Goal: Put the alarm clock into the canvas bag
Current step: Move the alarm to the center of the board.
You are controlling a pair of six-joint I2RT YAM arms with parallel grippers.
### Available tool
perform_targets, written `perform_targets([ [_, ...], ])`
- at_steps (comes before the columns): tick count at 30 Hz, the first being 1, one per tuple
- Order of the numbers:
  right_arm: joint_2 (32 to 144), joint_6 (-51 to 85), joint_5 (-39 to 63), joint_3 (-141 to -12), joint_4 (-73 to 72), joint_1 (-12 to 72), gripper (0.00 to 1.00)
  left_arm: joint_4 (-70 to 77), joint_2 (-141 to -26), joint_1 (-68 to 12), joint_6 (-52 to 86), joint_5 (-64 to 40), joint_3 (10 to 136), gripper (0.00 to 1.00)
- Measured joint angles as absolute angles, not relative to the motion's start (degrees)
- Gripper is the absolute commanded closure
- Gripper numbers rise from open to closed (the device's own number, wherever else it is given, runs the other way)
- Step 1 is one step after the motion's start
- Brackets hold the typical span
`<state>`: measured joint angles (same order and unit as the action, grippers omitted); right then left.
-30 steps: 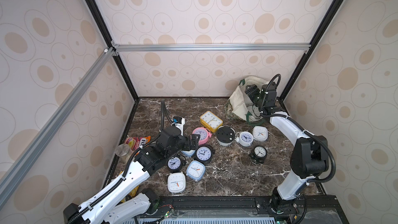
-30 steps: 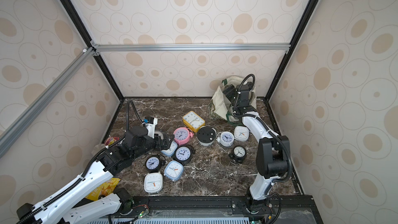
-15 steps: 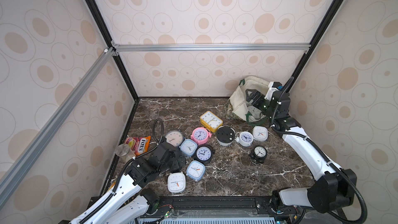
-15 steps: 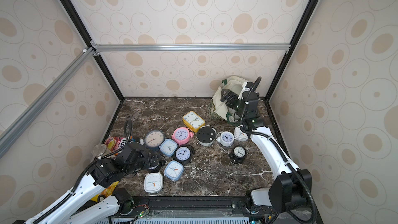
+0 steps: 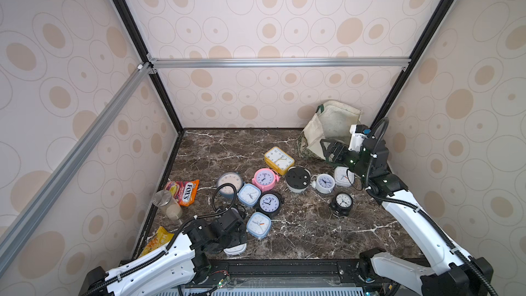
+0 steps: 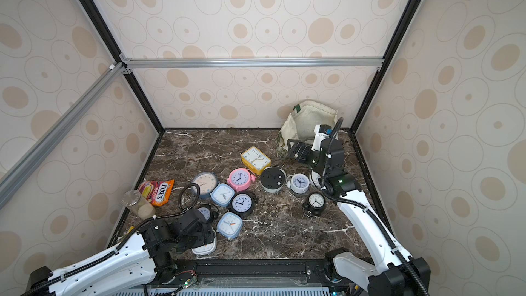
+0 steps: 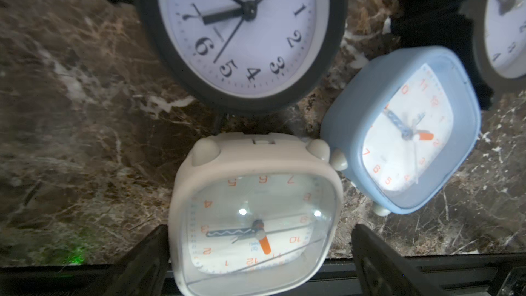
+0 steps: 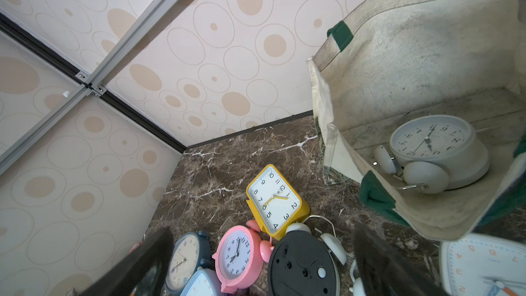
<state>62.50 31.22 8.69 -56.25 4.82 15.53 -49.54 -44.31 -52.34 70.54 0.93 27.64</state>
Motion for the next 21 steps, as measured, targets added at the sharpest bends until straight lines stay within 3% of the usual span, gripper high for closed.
perform_targets([
  [13, 59.5, 31.0, 15.4, -51.3, 7.3, 16.1, 0.00, -43.8, -47.2, -52.6, 70.5, 1.3, 25.3, 0.02],
  [21, 58.6, 28.2, 16.3, -48.9, 16.6, 26.1, 0.00, -41.8, -48.8, -52.8, 70.0, 1.4, 25.1, 0.02],
])
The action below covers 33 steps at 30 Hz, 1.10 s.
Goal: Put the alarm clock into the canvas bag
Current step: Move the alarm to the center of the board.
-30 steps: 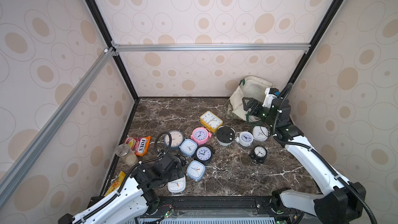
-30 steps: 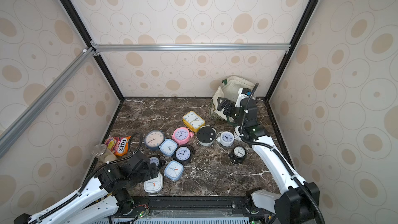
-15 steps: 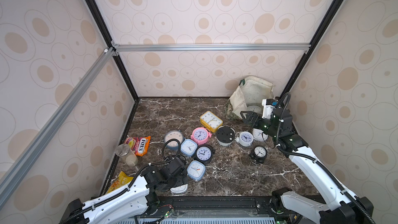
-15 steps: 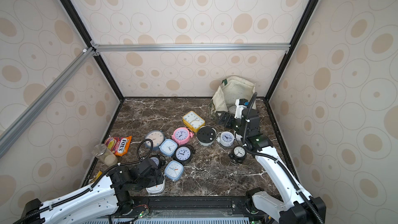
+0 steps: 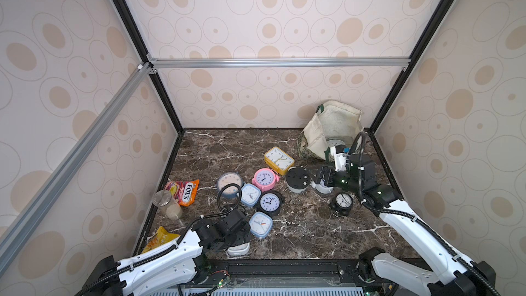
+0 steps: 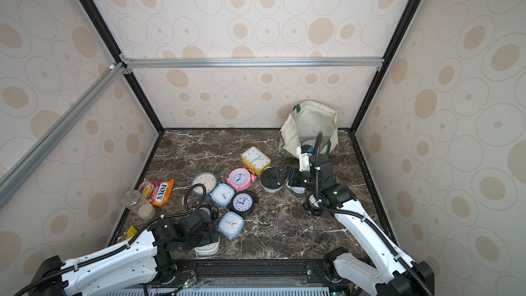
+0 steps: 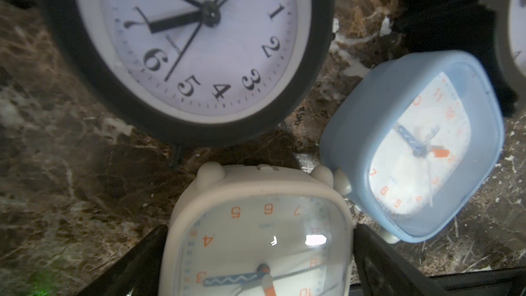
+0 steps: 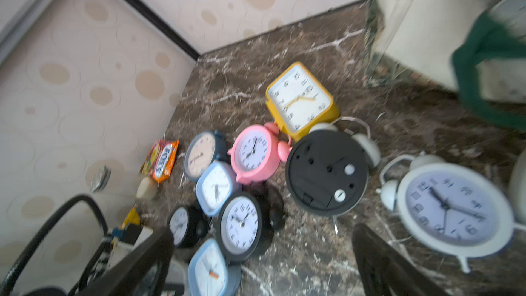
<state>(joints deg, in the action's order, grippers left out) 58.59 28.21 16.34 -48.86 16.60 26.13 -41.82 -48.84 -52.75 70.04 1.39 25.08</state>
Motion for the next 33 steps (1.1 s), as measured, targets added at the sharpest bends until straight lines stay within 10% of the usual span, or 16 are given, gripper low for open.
perform_targets([
  [11, 52.0, 25.2, 24.9, -40.0, 29.7, 35.7, 0.12, -40.6, -47.7, -52.8, 70.4, 1.4, 24.1, 0.02],
  [21, 54.1, 29.0, 26.7, -34.9, 29.8, 53.8, 0.64, -40.4, -47.5, -52.8, 70.5, 1.5, 24.0, 0.03],
  [33, 74.9, 28.6, 30.1, -35.5, 16.1, 58.5, 0.75, -38.7, -47.4, -52.9, 71.7, 2.2, 23.4, 0.08],
])
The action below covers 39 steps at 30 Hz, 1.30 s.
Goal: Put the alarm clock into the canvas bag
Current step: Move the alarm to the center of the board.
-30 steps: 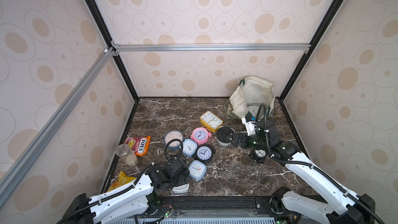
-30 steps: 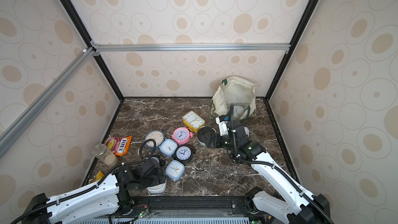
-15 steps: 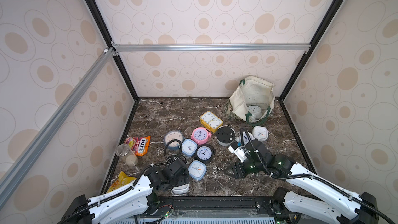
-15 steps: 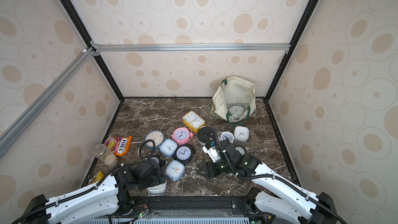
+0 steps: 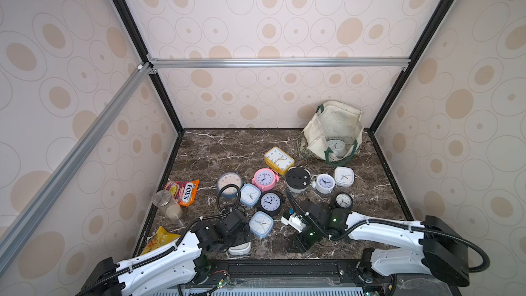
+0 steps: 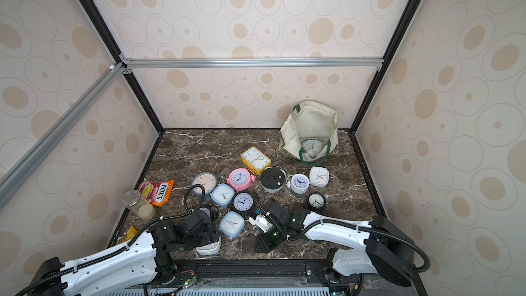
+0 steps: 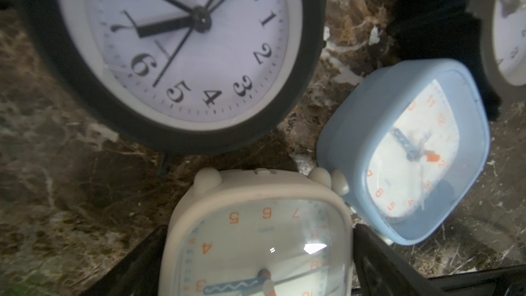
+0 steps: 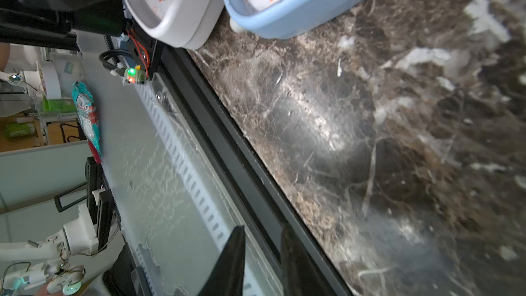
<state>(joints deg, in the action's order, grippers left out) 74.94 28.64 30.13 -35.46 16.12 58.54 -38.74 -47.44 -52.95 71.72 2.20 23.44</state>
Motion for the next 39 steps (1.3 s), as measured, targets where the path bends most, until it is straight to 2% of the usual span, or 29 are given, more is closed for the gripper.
perform_targets([
  [7, 82.3, 29.8, 31.3, -37.6, 5.7, 56.7, 0.75, -33.5, -49.0, -53.1, 75.4, 5.5, 22.3, 0.09],
  [19, 90.3, 35.9, 34.2, -37.6, -7.0, 47.6, 0.73, -17.3, -62.7, -52.9, 80.1, 12.4, 23.8, 0.07],
  [25, 91.6, 37.8, 34.6, -36.9, -10.4, 43.3, 0.73, -14.5, -66.9, -51.7, 78.7, 13.6, 25.8, 0.02],
  [35, 91.1, 37.6, 33.8, -36.9, -10.3, 41.3, 0.72, -22.6, -59.0, -50.4, 71.2, 13.3, 28.6, 0.02],
  [39, 88.1, 37.4, 33.8, -36.9, -9.7, 41.2, 0.65, -26.0, -55.9, -49.7, 66.7, 11.9, 30.4, 0.02],
])
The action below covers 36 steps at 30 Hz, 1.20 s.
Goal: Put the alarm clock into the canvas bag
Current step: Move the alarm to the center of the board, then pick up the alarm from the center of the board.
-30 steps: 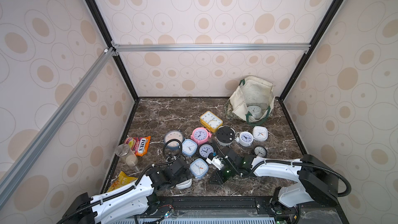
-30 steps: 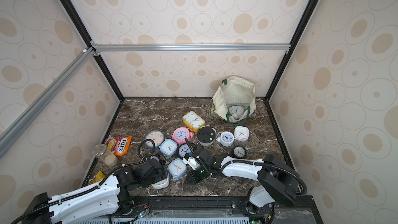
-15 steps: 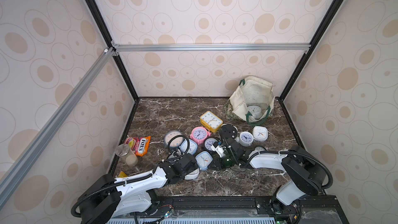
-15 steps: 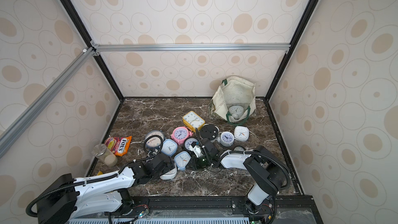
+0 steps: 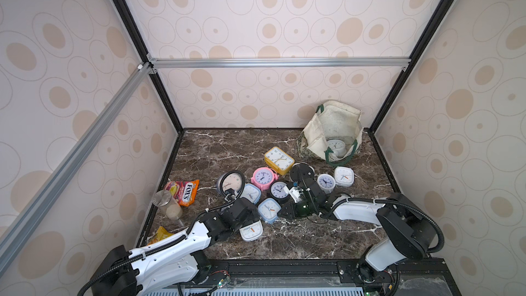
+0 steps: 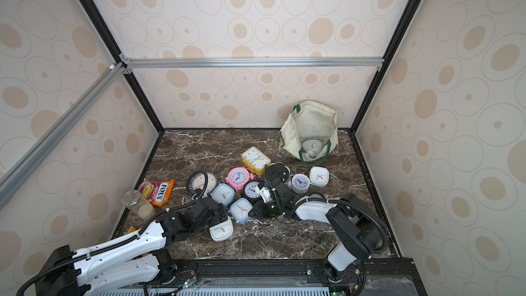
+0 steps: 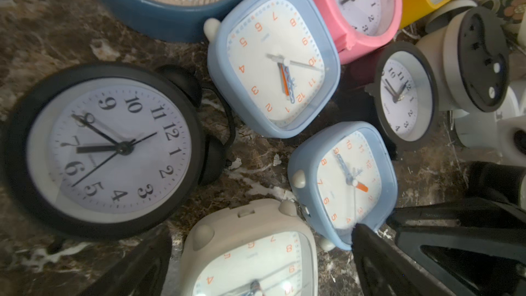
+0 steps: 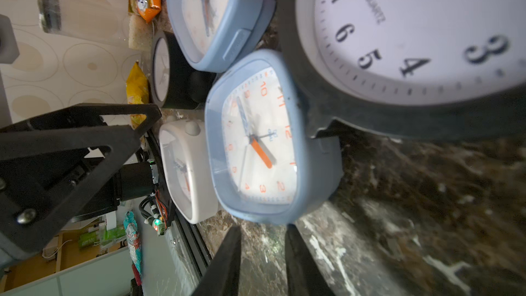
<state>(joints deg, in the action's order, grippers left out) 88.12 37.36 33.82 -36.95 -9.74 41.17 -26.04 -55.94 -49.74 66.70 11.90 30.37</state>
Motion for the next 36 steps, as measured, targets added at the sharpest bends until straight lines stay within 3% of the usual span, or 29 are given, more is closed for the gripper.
perform_targets([
  [2, 86.3, 37.0, 33.9, -37.0, -9.6, 41.2, 0.54, -27.0, -56.8, -49.9, 65.2, 10.4, 31.5, 0.02],
  [5, 84.2, 37.0, 34.2, -36.9, -9.2, 41.2, 0.27, -28.6, -59.1, -50.9, 64.1, 8.8, 32.4, 0.02],
  [7, 82.9, 36.9, 34.5, -36.8, -9.0, 41.2, 0.19, -30.3, -60.8, -51.5, 63.9, 8.2, 32.9, 0.02],
  [36, 80.1, 35.5, 34.8, -30.9, -10.0, 41.7, 0.19, -36.7, -78.8, -57.8, 73.9, 7.7, 42.6, 0.02],
])
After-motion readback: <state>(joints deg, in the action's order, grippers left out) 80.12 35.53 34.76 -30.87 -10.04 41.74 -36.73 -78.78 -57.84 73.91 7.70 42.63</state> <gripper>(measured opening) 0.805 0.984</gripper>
